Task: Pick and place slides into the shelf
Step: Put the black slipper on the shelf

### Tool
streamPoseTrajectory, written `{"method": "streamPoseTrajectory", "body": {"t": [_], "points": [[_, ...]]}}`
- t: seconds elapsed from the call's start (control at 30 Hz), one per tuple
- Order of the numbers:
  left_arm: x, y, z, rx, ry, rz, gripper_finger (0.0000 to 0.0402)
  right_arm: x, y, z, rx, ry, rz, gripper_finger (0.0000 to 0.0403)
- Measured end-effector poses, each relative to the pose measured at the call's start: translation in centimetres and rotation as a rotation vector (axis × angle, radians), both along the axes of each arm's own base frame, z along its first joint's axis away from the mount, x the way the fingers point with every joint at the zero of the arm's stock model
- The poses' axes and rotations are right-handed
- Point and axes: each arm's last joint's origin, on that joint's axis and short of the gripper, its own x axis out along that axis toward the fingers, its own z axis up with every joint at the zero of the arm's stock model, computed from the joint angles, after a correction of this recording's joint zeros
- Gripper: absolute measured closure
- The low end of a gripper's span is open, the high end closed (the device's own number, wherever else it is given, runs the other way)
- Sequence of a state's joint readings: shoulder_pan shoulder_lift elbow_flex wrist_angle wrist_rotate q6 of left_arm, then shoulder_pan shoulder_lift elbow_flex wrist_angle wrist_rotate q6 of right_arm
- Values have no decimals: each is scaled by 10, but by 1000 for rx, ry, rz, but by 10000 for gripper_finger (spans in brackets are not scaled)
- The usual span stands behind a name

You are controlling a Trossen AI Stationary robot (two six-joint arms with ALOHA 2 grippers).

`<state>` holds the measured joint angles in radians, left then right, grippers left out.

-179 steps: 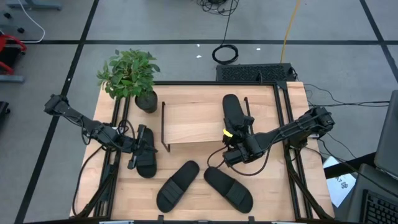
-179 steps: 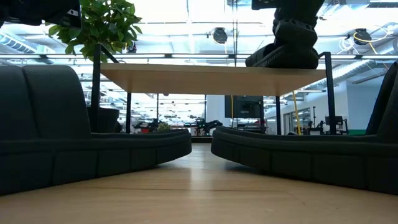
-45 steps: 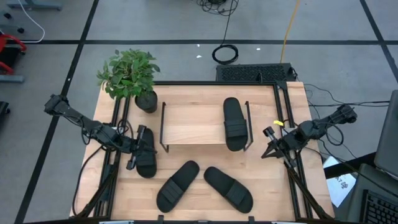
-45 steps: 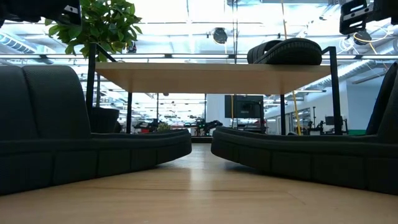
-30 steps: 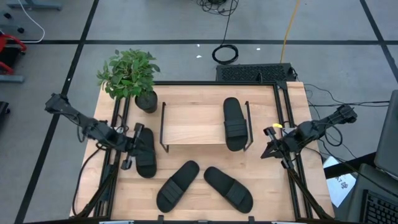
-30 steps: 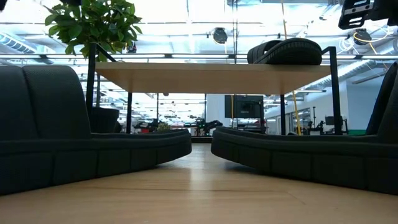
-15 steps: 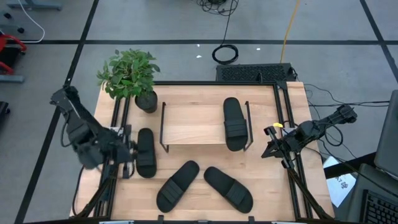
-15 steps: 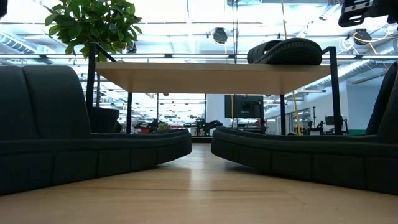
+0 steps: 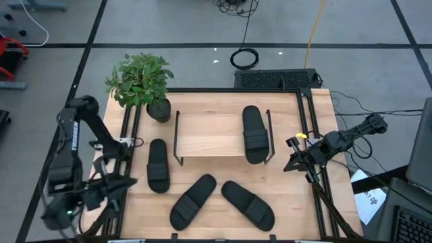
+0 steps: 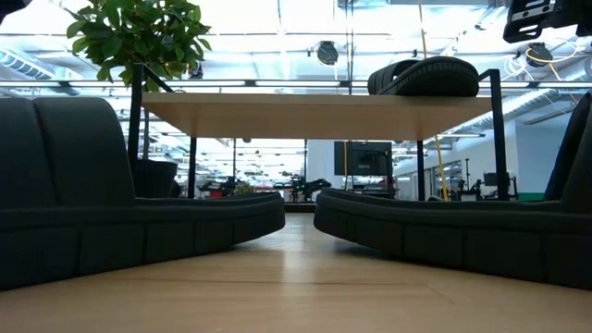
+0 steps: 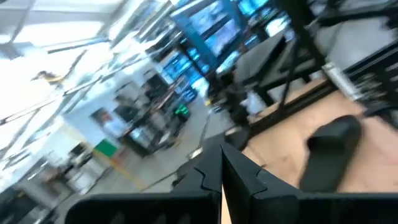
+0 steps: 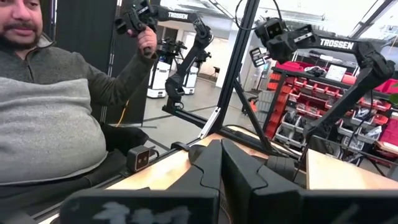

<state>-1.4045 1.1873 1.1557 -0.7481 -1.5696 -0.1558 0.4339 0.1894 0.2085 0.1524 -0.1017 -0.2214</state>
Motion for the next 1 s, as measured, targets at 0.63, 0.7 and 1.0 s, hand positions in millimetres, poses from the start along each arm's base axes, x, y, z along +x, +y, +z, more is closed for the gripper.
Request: {"method": "streamPoseTrajectory", "body": {"t": [0.63,0.7,1.0], "points": [[65,69,-27,-80,341,104,401,4,2,-3,-38,20,-6,403],[74,69,-41,-73,409,-23,401,5,2,-4,-42,28,-6,403],[56,96,-94,-107,432,103,401,7,3,-6,-32,68,-2,403]]}}
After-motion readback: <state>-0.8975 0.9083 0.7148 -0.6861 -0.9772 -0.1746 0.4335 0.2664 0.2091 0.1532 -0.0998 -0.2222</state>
